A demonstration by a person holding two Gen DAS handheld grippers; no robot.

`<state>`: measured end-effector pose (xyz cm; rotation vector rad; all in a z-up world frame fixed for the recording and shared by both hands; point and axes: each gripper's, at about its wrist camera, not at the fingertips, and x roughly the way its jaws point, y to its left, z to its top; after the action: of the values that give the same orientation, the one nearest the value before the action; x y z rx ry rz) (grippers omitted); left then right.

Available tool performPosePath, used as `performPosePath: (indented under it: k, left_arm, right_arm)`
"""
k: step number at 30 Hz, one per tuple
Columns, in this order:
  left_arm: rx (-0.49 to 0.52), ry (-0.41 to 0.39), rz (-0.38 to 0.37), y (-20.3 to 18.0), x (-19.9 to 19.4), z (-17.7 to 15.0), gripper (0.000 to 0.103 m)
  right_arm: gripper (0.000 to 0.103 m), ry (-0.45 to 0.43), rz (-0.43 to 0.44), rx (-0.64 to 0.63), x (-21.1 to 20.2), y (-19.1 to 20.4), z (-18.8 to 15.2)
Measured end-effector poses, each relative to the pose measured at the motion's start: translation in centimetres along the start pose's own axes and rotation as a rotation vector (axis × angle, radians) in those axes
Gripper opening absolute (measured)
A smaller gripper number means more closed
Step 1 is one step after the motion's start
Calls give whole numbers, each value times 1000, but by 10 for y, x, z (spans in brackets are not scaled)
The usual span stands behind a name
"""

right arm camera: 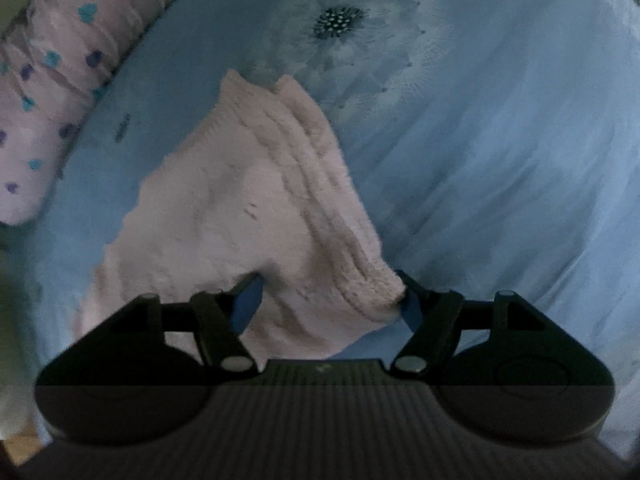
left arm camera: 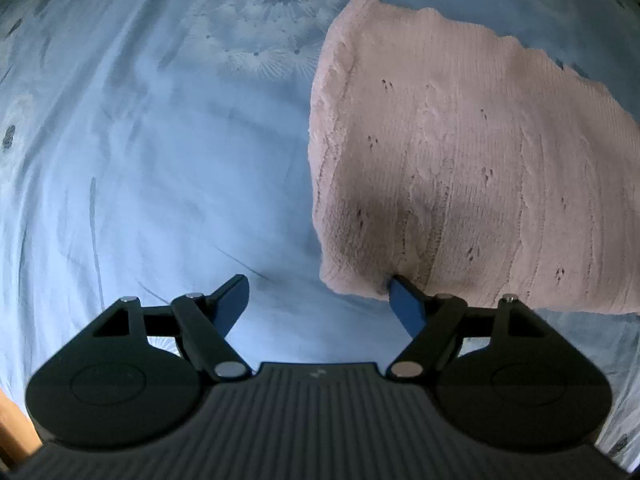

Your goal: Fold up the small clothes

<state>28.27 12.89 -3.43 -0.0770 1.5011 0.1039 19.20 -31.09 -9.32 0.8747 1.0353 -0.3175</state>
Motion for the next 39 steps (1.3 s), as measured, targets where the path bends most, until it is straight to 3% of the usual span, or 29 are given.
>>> performPosePath:
  k: [9,12,17,20,25,28,39]
  left_arm:
    - [-6,10,-16,2,11,5,82]
    - [4,4,-10,2,11,5,82]
    - [9,2,-2,-1,8,1,82]
    - [-5,5,-3,2,6,-1,82]
    - [-17,22,33,8,5,-7,82]
    - [-39,19,17,13,1,-11,82]
    - [-62,-5,-18,32,-15,-14,82]
  right_arm:
    - [72,-2,-26,-23,10,2,0]
    - [65,12,-48,-64,10,6,2]
    - [39,52,-38,-99,13,14,9]
    - [35,47,-39,-127,10,21,8]
    - [32,45,11,-94,-1,16,10]
    - [31,48,36,-100,-11,19,11]
    - [30,-3,107,-258,-47,69,-3]
